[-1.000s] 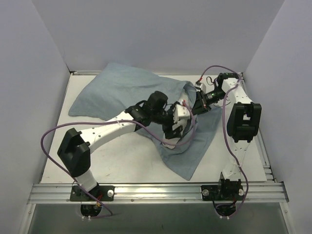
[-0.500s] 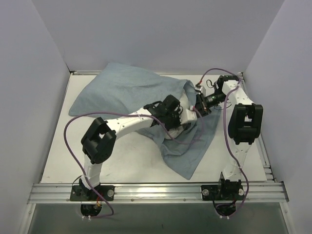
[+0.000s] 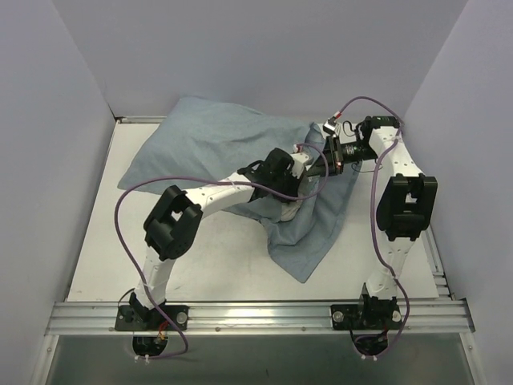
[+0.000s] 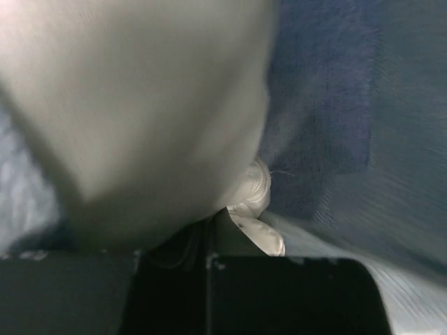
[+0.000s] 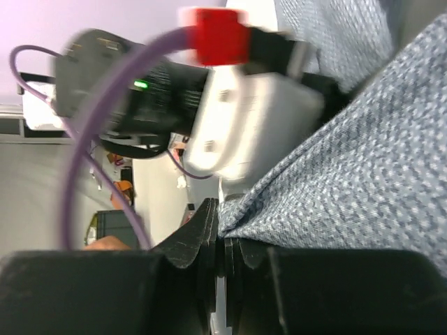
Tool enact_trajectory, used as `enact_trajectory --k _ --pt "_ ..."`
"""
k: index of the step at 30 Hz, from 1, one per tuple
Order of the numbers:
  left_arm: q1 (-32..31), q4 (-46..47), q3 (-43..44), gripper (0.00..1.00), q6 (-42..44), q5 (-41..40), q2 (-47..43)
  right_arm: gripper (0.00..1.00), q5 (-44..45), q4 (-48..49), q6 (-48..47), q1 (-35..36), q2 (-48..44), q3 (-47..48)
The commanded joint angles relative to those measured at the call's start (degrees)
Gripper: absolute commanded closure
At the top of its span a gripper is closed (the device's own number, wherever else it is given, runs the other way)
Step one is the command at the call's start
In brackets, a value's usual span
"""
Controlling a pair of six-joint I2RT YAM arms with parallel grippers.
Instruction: Put the pillow into the pillowcase
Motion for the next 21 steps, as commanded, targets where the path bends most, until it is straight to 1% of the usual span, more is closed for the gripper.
enact_trajectory --k 1,2,3,4,5,7,9,10,11,12,13,14,15,16,17,19,20,21 --pt "1.0 3.1 -0.5 1.0 -7.2 -2.8 2.1 0.98 -16.5 -9.6 5.5 0.5 -5.2 0.4" --pt "1.1 4.2 -2.1 1.0 -7.3 -0.7 1.5 0.98 -16.6 -8.3 6.4 0.1 -5.7 0.7" --pt "1.3 5.4 -3.9 1.0 -7.3 -0.1 0.5 0.98 -16.6 -7.3 7.8 -0.4 -5.7 0.8" --pt "1.7 6.7 -6.1 1.0 -7.3 0.0 -2.2 0.97 -16.6 -6.2 11.4 -0.4 -5.7 0.9" --pt "2.0 7.8 -9.8 1.0 -7.2 -0.4 -3.4 0.97 -16.6 -5.0 11.6 -2.6 -5.5 1.5" --pt "3.5 6.6 -11.2 1.0 -7.7 -0.5 -5.1 0.96 -16.6 -5.4 11.3 -4.0 -5.8 1.7" --pt "4.8 6.0 -12.1 1.0 -9.2 -1.2 -5.7 0.92 -16.4 -6.2 9.7 -4.9 -6.2 -0.3" --pt "5.6 7.2 -12.6 1.0 -9.8 -0.2 -6.3 0.72 -15.2 -6.3 8.8 -5.2 -6.6 -1.5" --pt "6.9 9.5 -12.7 1.0 -10.2 0.8 -6.3 0.65 -12.5 -6.3 7.4 -5.3 -7.3 -2.7" --pt "7.4 10.7 -12.2 1.0 -10.9 1.9 -6.4 0.63 -9.0 -6.2 6.9 -5.3 -7.3 -3.3" --pt "7.6 12.0 -11.8 1.0 -11.1 5.0 -6.3 0.62 -0.7 -6.1 6.2 -5.2 -7.0 -3.1" --pt "7.5 13.2 -11.1 0.96 -11.1 5.8 -6.2 0.6 4.0 -5.3 6.9 -5.2 -5.6 -2.7" --pt "7.2 13.2 -9.2 0.93 -10.6 7.1 -6.0 0.57 9.5 -2.8 11.1 -5.1 -5.0 -2.9" --pt "6.9 12.9 -7.8 0.91 -10.3 9.1 -5.4 0.57 21.1 3.2 15.6 -5.3 -5.6 -3.7" --pt "6.4 11.4 -6.7 0.88 -10.0 9.6 -5.0 0.56 23.8 5.0 17.2 -5.5 -6.3 -4.3" --pt "4.7 9.6 -3.9 0.88 -8.1 8.7 -4.2 0.55 27.9 8.3 19.8 -5.4 -9.5 -6.6" --pt "4.3 9.1 -3.6 0.88 -7.7 8.2 -4.3 0.55 32.1 9.4 20.7 -5.2 -10.7 -7.6" --pt "3.9 8.8 -3.5 0.88 -7.3 7.7 -4.4 0.55 33.5 10.0 21.3 -5.1 -11.9 -8.4"
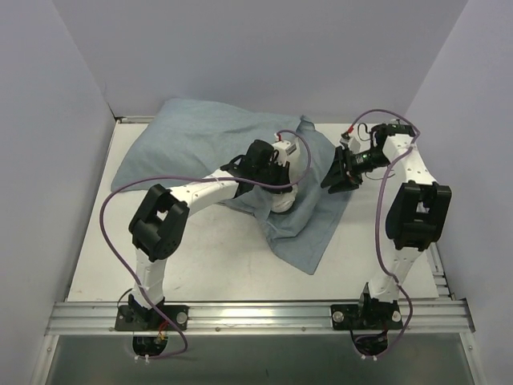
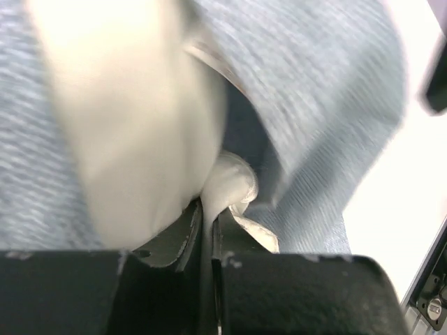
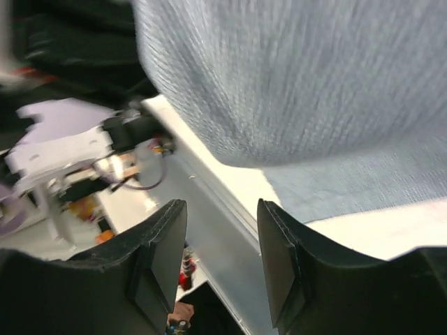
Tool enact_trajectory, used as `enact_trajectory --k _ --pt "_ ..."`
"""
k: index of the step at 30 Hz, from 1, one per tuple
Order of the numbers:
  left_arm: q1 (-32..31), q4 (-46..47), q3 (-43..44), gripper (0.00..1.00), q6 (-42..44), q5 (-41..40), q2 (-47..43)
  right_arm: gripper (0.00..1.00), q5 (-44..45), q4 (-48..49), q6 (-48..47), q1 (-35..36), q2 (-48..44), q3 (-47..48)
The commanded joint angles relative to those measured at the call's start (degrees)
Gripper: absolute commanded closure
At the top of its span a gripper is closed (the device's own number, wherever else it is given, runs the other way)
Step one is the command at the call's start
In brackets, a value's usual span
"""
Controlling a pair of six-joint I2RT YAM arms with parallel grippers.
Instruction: Put the pillow into the pillowcase
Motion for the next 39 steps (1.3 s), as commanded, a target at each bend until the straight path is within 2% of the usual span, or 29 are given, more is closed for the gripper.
enact_trajectory --k 1,2,4,7,9,10,11,14,16,19,21,24,27,28,29,31,32,33,34,36,39 --pt "-1.7 0.4 4.0 0.89 1.5 -0.1 0.0 0.55 14.9 5.6 6.0 0.4 -10.0 -4.4" --pt "-1.7 -0.1 4.2 0.89 1.6 -0.1 0.1 0.55 19.9 7.1 6.4 0.4 -11.7 -6.1" --pt "-1.6 -1.3 4.4 0.94 1.7 -0.8 0.5 0.55 24.1 12.0 7.1 0.2 -17.7 -11.5" --pt "-1.1 -1.5 4.5 0.99 0.8 -0.7 1.3 0.55 19.8 15.0 8.2 -0.7 -22.8 -13.4" --pt "-1.0 -1.1 5.0 1.0 0.0 0.2 1.9 0.55 14.9 16.8 10.0 1.1 -24.2 -14.4" --pt "-1.0 -1.0 5.2 1.0 -0.2 0.5 2.5 0.51 15.5 18.8 11.3 2.6 -24.4 -14.6" --pt "-1.0 -0.9 5.5 1.0 -0.3 0.7 2.7 0.51 16.5 19.7 12.8 6.0 -24.1 -15.1" --pt "-0.8 -1.2 7.5 1.0 -0.5 1.3 3.7 0.49 20.9 24.7 18.5 10.0 -20.4 -17.0" --pt "-0.6 -1.6 8.0 1.0 -0.4 1.6 4.4 0.46 25.4 28.8 21.9 10.9 -17.0 -17.7" --pt "-0.2 -2.3 8.4 1.0 -0.1 1.9 4.7 0.43 31.7 29.9 25.7 12.0 -12.7 -15.9" --pt "0.1 -2.4 8.2 1.0 -0.2 2.1 4.7 0.35 35.8 31.3 27.1 12.9 -11.5 -15.4" --pt "0.3 -1.9 7.7 1.0 -0.6 2.1 4.7 0.35 40.1 34.7 27.6 14.0 -8.7 -15.1" --pt "0.7 -1.6 7.4 1.0 -1.2 2.3 4.8 0.42 41.3 36.6 28.7 13.7 -5.2 -14.3" --pt "0.8 -1.1 7.0 1.0 -1.4 2.3 4.8 0.51 41.3 37.9 28.6 13.6 -3.9 -14.3" --pt "0.8 -1.2 7.1 1.0 -1.7 2.3 5.0 0.57 41.0 38.6 28.4 13.5 -3.4 -14.3" --pt "1.1 -1.2 7.3 1.0 -2.3 2.7 5.5 0.64 40.0 38.7 27.6 13.5 -1.7 -13.7" --pt "1.2 -0.9 7.4 1.0 -2.6 2.8 5.6 0.64 40.0 38.7 27.4 13.6 -1.0 -13.1" --pt "1.2 -0.9 7.6 1.0 -2.8 2.7 6.0 0.63 39.8 38.8 26.8 13.5 -0.4 -12.9" --pt "1.2 -0.9 7.7 1.0 -2.8 2.7 6.1 0.52 40.0 38.7 26.5 13.7 0.8 -12.6" --pt "1.2 -0.9 8.2 1.0 -3.0 2.8 6.4 0.4 37.3 39.9 26.5 13.7 1.5 -13.2" --pt "1.2 -0.8 8.3 1.0 -3.1 2.7 6.5 0.36 35.4 42.2 26.6 14.7 0.9 -15.1"
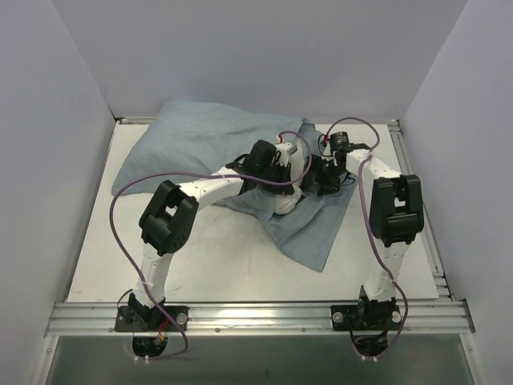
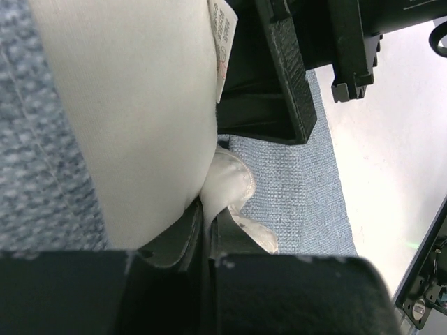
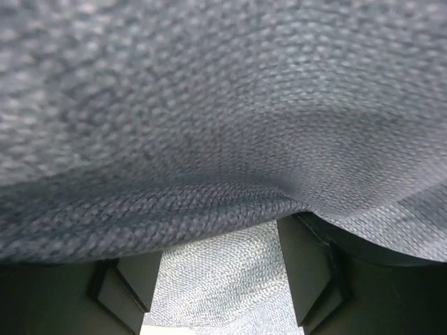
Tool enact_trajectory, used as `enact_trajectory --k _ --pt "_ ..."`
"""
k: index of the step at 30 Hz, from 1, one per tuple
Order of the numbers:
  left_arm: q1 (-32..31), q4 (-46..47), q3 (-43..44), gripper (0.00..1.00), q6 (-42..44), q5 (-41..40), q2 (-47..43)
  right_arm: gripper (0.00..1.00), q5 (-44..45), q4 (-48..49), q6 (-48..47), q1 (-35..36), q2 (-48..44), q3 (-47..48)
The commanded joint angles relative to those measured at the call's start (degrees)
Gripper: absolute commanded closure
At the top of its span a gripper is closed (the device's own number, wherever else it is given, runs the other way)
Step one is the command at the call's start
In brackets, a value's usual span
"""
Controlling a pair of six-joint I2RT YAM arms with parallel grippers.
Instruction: Put the pillow into the pillowcase
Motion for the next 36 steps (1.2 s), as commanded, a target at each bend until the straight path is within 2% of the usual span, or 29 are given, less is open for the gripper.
enact_trajectory --k 1,4,6,8,9,10,11,16,21,24,25,28,32,35,36 --pt "0.9 1.3 2.4 1.0 -0.9 -0.1 0.8 0.36 -3.1 3.2 -0.6 1.6 -0.8 -0.5" --pt "0.9 1.2 2.5 1.0 -0.7 -0.1 0.6 0.39 -7.2 5.3 -0.7 2.1 1.0 -1.0" --pt "0.9 1.3 2.4 1.0 -0.7 -0.1 0.7 0.44 -14.2 6.8 -0.1 2.2 2.1 -1.3" --pt "0.9 1.2 2.2 1.0 -0.7 -0.3 0.7 0.64 -19.8 8.4 0.9 2.0 3.4 -1.7" --pt "0.9 1.2 2.1 1.0 -0.7 -0.7 0.7 0.87 -21.5 8.7 1.1 1.8 3.4 -1.6" --pt "1.0 1.1 2.1 1.0 -0.8 -0.8 0.7 0.96 -22.4 8.3 1.5 1.2 2.8 -2.1" --pt "1.1 1.1 2.1 1.0 -0.9 -1.2 0.7 1.0 -23.3 7.8 1.6 0.5 2.0 -2.7" --pt "1.6 2.2 3.1 1.0 0.1 -1.3 1.2 1.0 -30.7 -3.0 -5.1 -6.4 -7.8 -6.8" --pt "2.4 3.3 6.1 1.0 -2.1 -0.5 3.4 1.0 -36.8 -16.4 -14.6 -8.4 -13.2 -5.9" --pt "2.4 4.3 8.6 1.0 -5.2 -0.8 4.5 1.0 -45.2 -22.9 -18.4 -8.4 -12.3 -3.8" --pt "2.3 5.7 9.1 1.0 -7.2 -1.7 4.6 1.0 -50.5 -24.0 -18.4 -8.4 -11.8 -3.3" --pt "2.2 7.1 11.6 1.0 -11.0 -4.8 5.5 1.0 -57.1 -27.6 -18.9 -7.0 -10.1 -1.3" --pt "1.7 5.2 14.9 1.0 -14.6 -12.2 8.3 1.0 -68.8 -30.3 -17.6 -6.4 -8.4 1.9" --pt "1.6 1.6 16.6 1.0 -18.0 -16.8 9.8 1.0 -74.4 -32.2 -17.0 -6.8 -7.3 4.1" --pt "0.9 -0.1 16.9 1.0 -18.4 -18.4 9.9 1.0 -74.6 -36.2 -17.8 -6.8 -6.2 5.2"
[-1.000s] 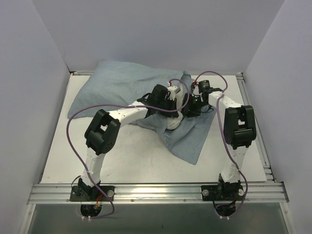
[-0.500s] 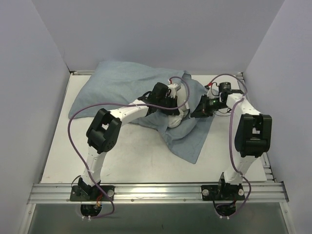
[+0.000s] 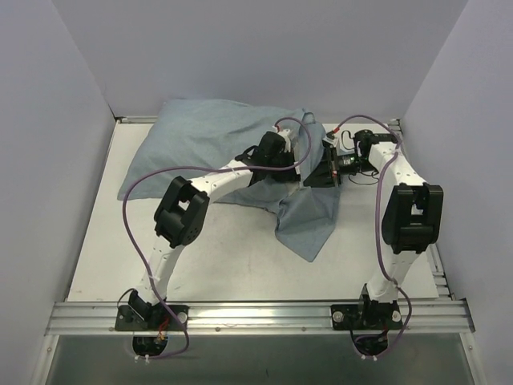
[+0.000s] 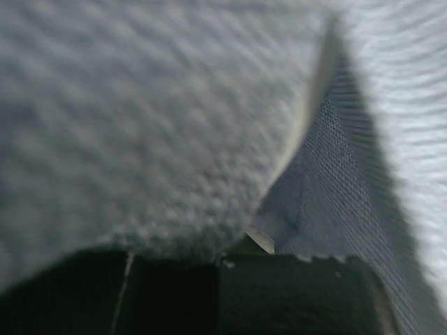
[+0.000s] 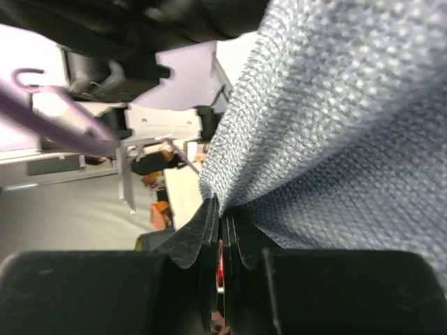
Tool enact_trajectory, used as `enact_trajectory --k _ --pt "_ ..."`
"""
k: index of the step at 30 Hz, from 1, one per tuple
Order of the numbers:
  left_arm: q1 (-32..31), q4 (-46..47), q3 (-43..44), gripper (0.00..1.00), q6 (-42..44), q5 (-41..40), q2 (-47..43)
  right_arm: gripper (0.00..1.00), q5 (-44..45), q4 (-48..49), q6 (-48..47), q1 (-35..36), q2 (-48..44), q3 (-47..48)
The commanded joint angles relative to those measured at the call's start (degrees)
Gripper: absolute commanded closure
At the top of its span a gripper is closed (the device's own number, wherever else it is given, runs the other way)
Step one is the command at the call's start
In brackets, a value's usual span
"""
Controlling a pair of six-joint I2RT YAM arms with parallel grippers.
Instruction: Put the pillow into the pillowcase
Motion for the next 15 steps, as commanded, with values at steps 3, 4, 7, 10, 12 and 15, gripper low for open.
enact_trajectory --k 3,4,7,10,12,15 --pt "0.7 5.1 1.5 0.97 -6.0 -4.5 0.3 1.0 -18.7 -27.2 -15.2 -0.3 3.7 11.1" --pt "0.5 6.0 0.4 0.89 -3.2 -2.2 -0.4 1.0 -17.8 -26.9 -15.8 -1.0 4.1 11.4" --pt "0.7 11.3 -7.1 0.68 2.3 11.0 -6.1 1.0 -15.1 -26.8 -15.9 -4.3 7.1 15.6" --pt "0.8 10.7 -14.8 0.49 7.3 19.6 -14.1 1.0 -11.6 -26.1 -15.8 -5.3 9.3 22.0" --pt "0.8 5.3 -17.7 0.37 10.8 21.2 -20.4 1.0 -11.5 -25.8 -15.5 -4.7 9.9 23.9" --pt "1.2 -1.0 -17.7 0.3 16.7 20.3 -27.4 1.0 -9.8 -25.8 -16.4 -3.1 10.0 25.3"
